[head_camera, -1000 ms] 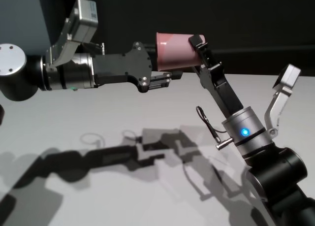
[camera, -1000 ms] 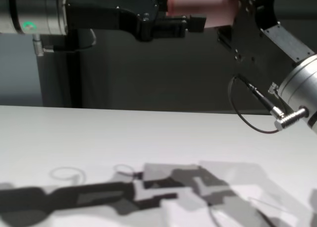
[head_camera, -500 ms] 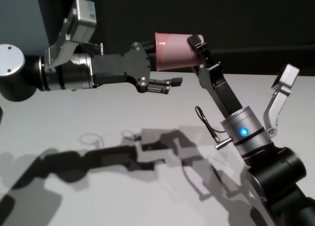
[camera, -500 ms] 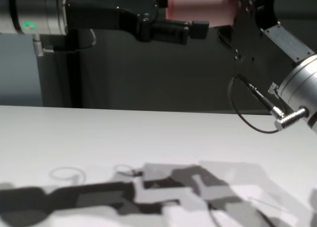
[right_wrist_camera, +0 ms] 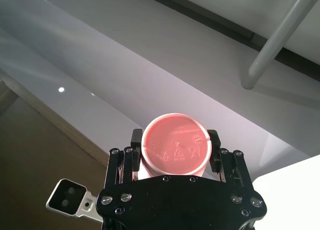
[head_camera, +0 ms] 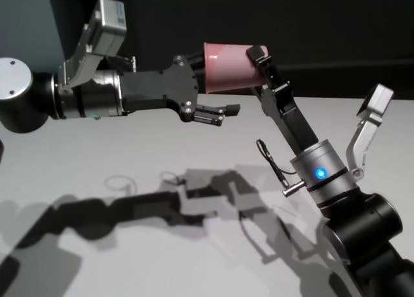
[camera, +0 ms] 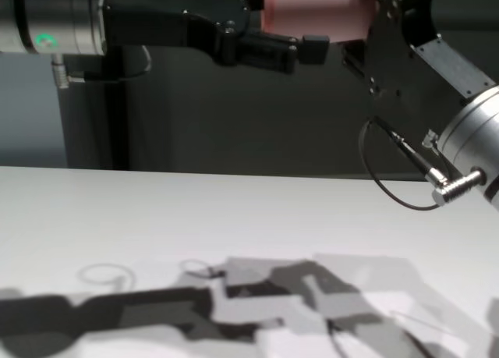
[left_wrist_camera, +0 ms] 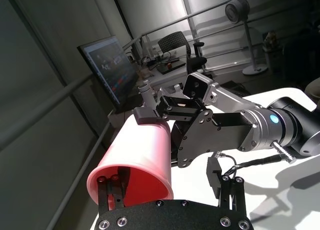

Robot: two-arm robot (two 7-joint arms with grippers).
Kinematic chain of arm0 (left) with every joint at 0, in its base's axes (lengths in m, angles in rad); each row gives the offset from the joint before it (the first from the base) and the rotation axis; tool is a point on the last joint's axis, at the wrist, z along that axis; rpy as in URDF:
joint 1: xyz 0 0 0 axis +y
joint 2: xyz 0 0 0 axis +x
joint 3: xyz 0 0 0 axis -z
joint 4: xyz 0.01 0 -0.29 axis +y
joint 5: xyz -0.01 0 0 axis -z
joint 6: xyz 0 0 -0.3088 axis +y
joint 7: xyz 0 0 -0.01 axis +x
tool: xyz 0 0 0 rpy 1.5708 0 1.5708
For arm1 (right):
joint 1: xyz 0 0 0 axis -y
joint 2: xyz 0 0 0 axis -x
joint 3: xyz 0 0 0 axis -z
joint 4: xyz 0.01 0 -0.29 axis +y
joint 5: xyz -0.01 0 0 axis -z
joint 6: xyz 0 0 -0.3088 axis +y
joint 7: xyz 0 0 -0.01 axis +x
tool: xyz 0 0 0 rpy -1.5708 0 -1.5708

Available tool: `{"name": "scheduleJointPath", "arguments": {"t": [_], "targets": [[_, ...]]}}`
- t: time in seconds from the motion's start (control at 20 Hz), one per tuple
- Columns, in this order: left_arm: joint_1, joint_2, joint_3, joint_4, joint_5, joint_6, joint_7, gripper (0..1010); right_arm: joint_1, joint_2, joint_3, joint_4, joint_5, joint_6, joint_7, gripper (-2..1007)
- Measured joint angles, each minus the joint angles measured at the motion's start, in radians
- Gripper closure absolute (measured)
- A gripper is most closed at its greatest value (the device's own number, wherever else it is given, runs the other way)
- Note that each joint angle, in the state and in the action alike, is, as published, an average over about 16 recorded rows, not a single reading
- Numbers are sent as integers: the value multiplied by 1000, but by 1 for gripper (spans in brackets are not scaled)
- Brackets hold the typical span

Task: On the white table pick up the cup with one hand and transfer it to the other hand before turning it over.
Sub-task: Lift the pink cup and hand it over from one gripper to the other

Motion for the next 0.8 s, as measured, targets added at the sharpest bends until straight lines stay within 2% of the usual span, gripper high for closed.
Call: {"name": "scheduleJointPath", "arguments": {"t": [0.4,0.8], "targets": [[10,21,-11,-11,-22,5,6,9,0,0,0,0,0,0,0,268],[37,66,-32,-28,-35,15,26,9,0,0,0,0,0,0,0,268]]}}
